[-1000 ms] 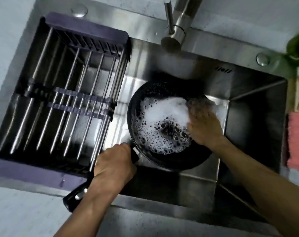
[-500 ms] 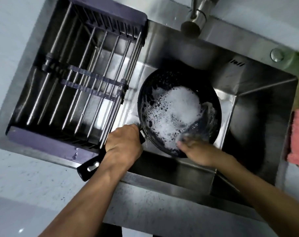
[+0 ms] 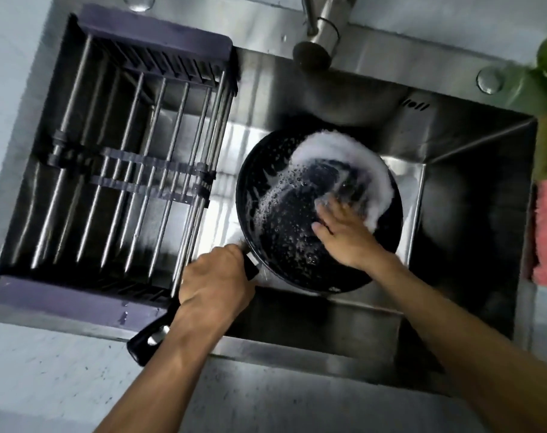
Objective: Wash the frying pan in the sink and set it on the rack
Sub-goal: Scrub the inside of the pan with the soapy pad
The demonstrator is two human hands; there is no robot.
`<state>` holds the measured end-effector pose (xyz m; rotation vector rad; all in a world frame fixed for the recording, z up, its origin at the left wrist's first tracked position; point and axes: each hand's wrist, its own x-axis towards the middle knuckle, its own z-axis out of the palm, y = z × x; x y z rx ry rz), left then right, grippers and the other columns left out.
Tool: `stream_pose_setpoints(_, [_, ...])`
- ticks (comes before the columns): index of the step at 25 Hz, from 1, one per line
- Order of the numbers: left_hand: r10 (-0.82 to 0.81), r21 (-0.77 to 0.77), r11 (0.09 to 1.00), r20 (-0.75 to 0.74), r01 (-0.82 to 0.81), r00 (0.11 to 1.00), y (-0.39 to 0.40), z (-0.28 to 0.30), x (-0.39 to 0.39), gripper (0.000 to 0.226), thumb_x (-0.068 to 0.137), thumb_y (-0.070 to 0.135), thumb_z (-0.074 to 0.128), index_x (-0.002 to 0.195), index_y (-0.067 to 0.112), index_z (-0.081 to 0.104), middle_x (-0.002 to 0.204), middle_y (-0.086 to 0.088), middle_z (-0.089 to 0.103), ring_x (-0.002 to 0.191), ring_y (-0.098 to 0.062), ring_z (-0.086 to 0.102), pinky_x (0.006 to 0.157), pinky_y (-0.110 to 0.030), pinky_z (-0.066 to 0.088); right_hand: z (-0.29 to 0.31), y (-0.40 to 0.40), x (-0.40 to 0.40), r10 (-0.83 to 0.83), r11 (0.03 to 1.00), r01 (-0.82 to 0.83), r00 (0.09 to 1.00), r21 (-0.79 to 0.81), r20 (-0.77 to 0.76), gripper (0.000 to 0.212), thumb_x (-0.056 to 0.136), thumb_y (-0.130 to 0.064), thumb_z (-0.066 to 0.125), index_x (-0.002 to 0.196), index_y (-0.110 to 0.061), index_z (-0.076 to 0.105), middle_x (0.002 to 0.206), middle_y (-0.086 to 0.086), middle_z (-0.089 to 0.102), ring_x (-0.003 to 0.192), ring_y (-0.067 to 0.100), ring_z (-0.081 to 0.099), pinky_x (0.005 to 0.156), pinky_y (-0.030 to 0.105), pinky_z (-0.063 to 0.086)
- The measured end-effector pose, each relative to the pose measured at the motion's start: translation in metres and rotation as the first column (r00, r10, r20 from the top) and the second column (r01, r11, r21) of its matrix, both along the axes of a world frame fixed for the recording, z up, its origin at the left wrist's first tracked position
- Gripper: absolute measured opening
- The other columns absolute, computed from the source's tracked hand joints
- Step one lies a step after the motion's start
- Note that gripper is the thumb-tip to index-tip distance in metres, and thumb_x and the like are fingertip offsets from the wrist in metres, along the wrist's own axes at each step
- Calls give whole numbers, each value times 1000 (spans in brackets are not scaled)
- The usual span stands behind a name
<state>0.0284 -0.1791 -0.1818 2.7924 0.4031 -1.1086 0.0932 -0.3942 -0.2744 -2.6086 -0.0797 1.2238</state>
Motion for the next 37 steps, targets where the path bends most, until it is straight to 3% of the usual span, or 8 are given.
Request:
stream_pose_setpoints(4, [-17,8,1000,-16,17,1000,-2,-3,-2,37,76,30,60,112,24,59,106,-3,65,98,-27,64,76,-32,49,-4,50,8,2,887,31,997,461,-72,55,102,-62,22,154,-46,14,162,-21,-16,149,15,-22,117,43,-14])
stream_pose_setpoints(8, [14,3,1000,-29,-14,999,0,0,-1,35,77,28,61,112,26,59,104,-1,64,96,-26,63,77,-33,51,-1,-5,10,-96,975,102,995,196,-38,59,102,-62,21,156,-38,21,162,-17,-20,150,18,-22,118,47,-12])
stream_pose_setpoints(12, [-29,13,999,-29,29,999,-3,0,-2,38,76,32,60,113,25,58,107,-2,65,100,-27,64,80,-34,50,-6,61,3,-53,843,92,995,530,-89,56,102,-58,27,155,-37,25,161,-23,-14,149,7,-19,116,33,-12])
stream_pose_setpoints(17, [-24,13,1000,-69,25,997,-3,4,1,39,78,30,64,116,23,56,108,-3,64,101,-26,63,81,-35,51,-10,9,-10,-76,995,75,997,70,11,59,103,-57,17,157,-39,3,164,-6,-20,151,20,-20,122,41,-11])
stream_pose_setpoints(20, [-14,2,1000,-73,14,997,-5,4,0,37,79,29,62,115,26,56,111,-1,63,104,-26,62,83,-34,50,-7,86,-4,-241,739,257,964,623,-112,56,107,-46,28,158,-33,10,164,-13,-16,151,9,-15,122,34,-14])
stream_pose_setpoints(24, [-29,-6,1000,-42,29,999,-5,1,-4,34,80,34,61,113,27,54,112,2,61,105,-23,62,83,-32,47,1,133,70,-755,383,619,637,686,-153,57,108,-40,29,158,-31,3,164,-7,-19,151,11,-18,124,43,-10])
stream_pose_setpoints(28, [-62,5,998,-54,63,997,-5,2,-3,35,82,32,58,115,23,52,114,0,61,106,-23,62,85,-33,48,-12,140,28,-507,298,505,803,810,-314,60,101,-62,27,155,-48,5,164,-17,-8,151,9,1,120,44,4])
stream_pose_setpoints(37, [-66,11,998,-50,66,997,-5,2,-2,34,80,29,56,113,23,54,111,0,64,104,-24,63,84,-33,49,-26,87,37,-646,562,461,763,687,16,62,97,-69,26,149,-60,-5,162,-19,16,130,4,35,108,42,20])
